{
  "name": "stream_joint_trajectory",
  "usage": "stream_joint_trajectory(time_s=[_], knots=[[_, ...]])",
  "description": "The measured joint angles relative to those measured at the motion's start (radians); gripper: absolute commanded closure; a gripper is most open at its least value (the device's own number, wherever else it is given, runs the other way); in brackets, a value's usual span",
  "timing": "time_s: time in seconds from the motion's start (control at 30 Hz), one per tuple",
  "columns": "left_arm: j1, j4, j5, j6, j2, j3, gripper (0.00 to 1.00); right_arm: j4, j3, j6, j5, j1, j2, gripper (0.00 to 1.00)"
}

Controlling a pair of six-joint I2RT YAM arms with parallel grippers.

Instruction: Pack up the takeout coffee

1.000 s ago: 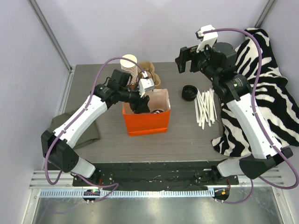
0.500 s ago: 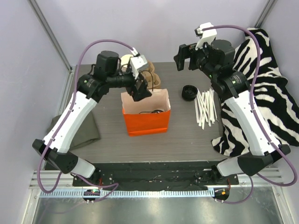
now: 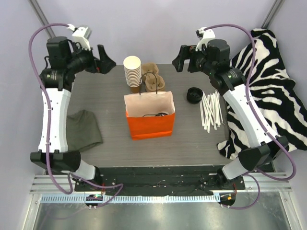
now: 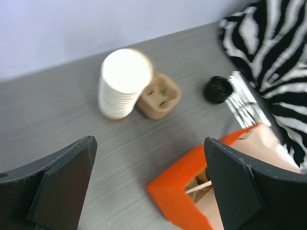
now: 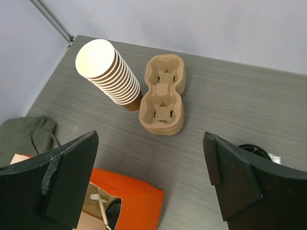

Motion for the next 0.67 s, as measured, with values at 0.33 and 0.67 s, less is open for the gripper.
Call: stream_joint_trajectory(time_s=[0.33, 0.67], knots=[[0.225, -0.183, -0.031, -0.017, 0.155, -0.098, 0.0, 0.014, -0.199, 0.099, -0.098, -0.267, 0.012, 0.0], [0.228, -0.242, -0.066, 0.025, 0.19, -0.25, 0.0, -0.008, -0.338, 0.082, -0.105, -0.358, -0.029, 0.0]])
